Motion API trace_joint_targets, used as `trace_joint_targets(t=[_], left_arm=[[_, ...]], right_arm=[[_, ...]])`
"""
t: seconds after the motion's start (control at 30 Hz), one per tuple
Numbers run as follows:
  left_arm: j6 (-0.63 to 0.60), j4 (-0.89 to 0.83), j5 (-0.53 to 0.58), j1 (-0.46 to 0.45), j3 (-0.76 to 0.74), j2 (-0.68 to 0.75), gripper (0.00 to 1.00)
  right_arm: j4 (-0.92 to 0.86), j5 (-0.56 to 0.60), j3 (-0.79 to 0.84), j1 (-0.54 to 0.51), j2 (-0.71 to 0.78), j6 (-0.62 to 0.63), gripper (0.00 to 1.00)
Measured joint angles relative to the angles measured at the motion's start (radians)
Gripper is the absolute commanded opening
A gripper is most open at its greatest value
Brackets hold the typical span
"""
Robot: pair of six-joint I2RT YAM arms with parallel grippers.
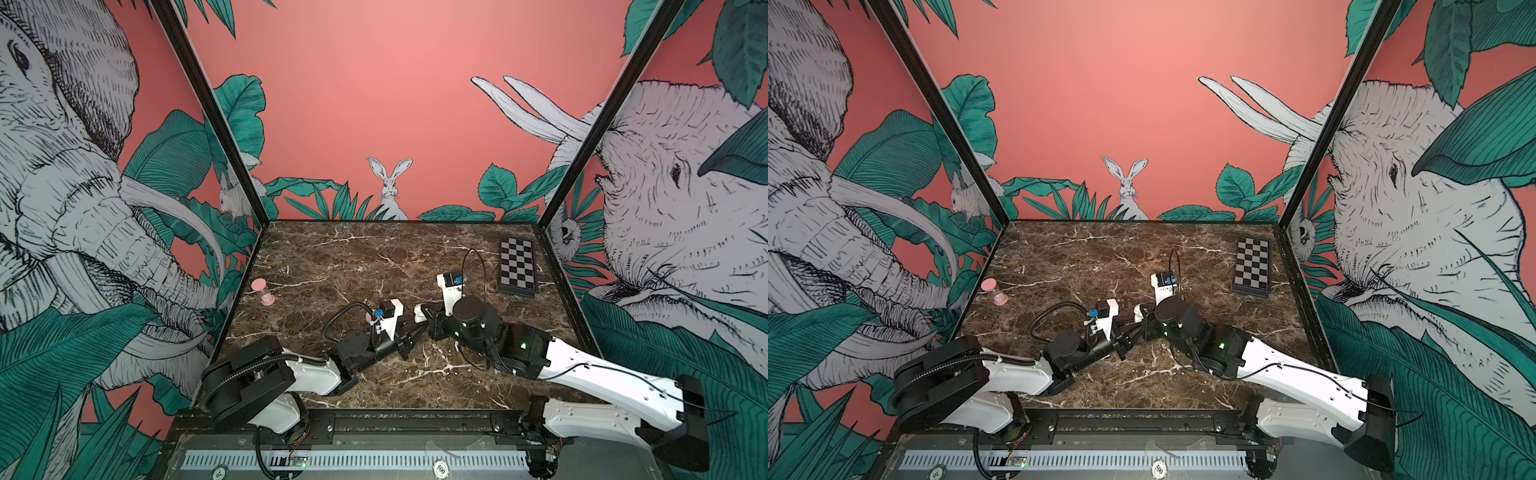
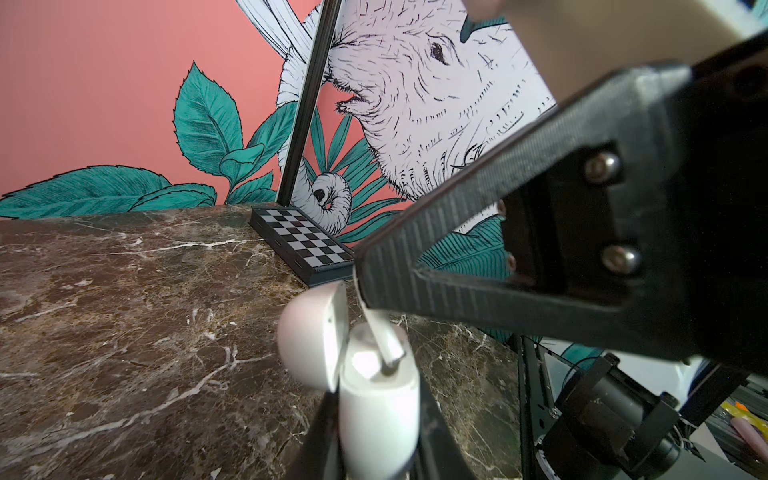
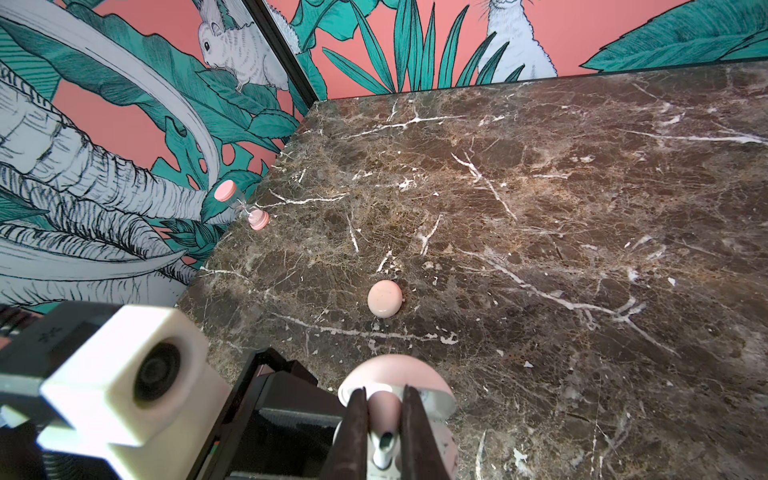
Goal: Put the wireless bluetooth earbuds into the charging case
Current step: 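Lower the earbud stem into the case opening with the right gripper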
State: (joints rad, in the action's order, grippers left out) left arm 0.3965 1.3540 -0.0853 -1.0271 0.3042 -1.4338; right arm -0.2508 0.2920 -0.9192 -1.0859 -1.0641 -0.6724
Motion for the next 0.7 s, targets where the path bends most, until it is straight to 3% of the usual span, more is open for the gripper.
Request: trace_joint_targets(t=[0.7], left_arm=[[0.0, -0.011, -0.002, -0.004, -0.01, 0.03, 0.0]], right_arm=[[0.034, -0.001, 0.024, -0.015, 0.029, 0.06, 0.11]])
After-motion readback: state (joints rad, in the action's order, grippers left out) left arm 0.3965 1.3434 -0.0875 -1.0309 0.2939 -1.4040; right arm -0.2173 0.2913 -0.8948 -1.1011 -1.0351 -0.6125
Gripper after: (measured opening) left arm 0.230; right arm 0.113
